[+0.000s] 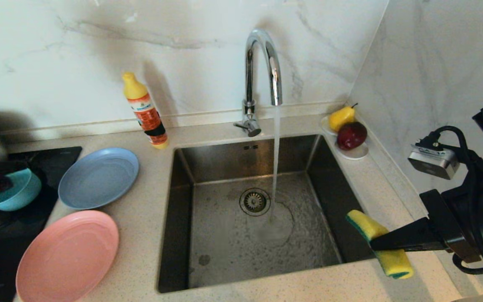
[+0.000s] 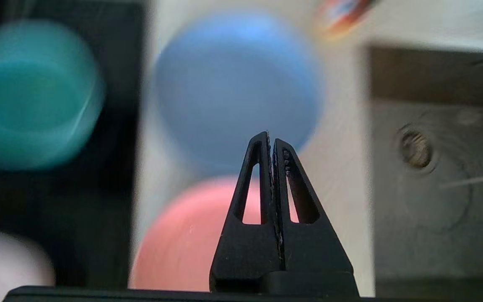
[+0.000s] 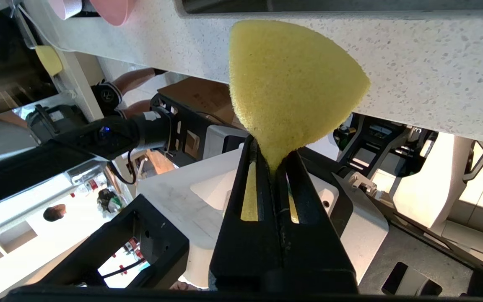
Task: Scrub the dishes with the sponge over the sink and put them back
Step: Put down the sponge
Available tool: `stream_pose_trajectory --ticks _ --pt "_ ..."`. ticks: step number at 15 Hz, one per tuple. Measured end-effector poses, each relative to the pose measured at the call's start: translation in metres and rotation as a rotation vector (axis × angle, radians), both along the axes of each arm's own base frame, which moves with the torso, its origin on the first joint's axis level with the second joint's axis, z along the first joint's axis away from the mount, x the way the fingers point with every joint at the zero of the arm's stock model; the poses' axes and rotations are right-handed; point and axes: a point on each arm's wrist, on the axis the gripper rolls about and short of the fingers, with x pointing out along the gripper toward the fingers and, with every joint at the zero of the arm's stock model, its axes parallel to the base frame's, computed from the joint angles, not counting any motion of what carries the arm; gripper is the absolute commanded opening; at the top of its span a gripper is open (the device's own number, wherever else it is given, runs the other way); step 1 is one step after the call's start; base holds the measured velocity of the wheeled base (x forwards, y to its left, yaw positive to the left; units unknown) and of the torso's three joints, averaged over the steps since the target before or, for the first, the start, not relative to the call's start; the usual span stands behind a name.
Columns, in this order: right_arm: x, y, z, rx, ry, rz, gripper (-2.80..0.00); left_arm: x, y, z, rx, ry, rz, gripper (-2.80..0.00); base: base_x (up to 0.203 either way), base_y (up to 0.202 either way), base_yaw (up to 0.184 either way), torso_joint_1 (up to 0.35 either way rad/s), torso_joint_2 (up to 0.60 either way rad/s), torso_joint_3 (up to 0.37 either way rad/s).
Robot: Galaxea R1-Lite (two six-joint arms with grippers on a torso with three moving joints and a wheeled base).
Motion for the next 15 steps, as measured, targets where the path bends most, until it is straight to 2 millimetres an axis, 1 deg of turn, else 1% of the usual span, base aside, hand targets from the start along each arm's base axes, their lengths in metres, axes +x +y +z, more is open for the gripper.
stream_pose_trajectory --ticks 1,2,3,5,7,10,12,13,14,15 --pt "0.001 0.0 -0.001 -0.002 0.004 0.0 -2.8 0.007 -0.014 0.006 0.047 -0.058 -0.04 -2.8 0.0 0.0 0.0 0.0 0.0 0.0" --pt "0.001 0.0 -0.001 -0.003 0.005 0.0 -2.8 0.011 -0.028 0.008 0.085 -0.1 -0.074 -2.8 0.0 0.0 0.0 0.0 0.0 0.0" --pt "0.001 0.001 -0.001 -0.003 0.005 0.0 -2.8 0.011 -0.042 0.006 0.115 -0.131 -0.111 -2.8 0.0 0.0 0.0 0.0 0.0 0.0" --pt "0.001 0.0 -0.001 -0.003 0.004 0.0 -2.8 -0.007 -0.066 0.0 0.153 -0.174 -0.195 -2.8 0.0 0.0 0.0 0.0 0.0 0.0" --pt "0.001 0.0 -0.001 -0.002 0.002 0.001 -2.8 -0.042 -0.078 -0.004 0.171 -0.223 -0.246 -2.8 0.0 0.0 0.0 0.0 0.0 0.0" --pt "0.001 0.0 0.0 -0.001 -0.001 -0.002 -2.8 -0.103 -0.081 -0.013 0.193 -0.306 -0.235 -2.8 0.0 0.0 0.0 0.0 0.0 0.0" --pt "0.0 0.0 0.0 -0.002 0.004 -0.005 -2.8 -0.143 -0.08 -0.028 0.199 -0.325 -0.188 -2.8 0.0 0.0 0.0 0.0 0.0 0.0" --pt "-0.001 0.0 0.0 -0.002 0.005 -0.006 -2.8 -0.161 -0.079 -0.039 0.195 -0.324 -0.16 -2.8 0.0 0.0 0.0 0.0 0.0 0.0" --pt "-0.002 -0.001 0.0 -0.002 0.007 -0.007 -2.8 -0.177 -0.078 -0.051 0.184 -0.318 -0.135 -2.8 0.0 0.0 0.0 0.0 0.0 0.0" --pt "-0.002 -0.001 0.0 -0.002 0.007 -0.007 -2.8 -0.188 -0.077 -0.065 0.168 -0.304 -0.115 -2.8 0.0 0.0 0.0 0.0 0.0 0.0"
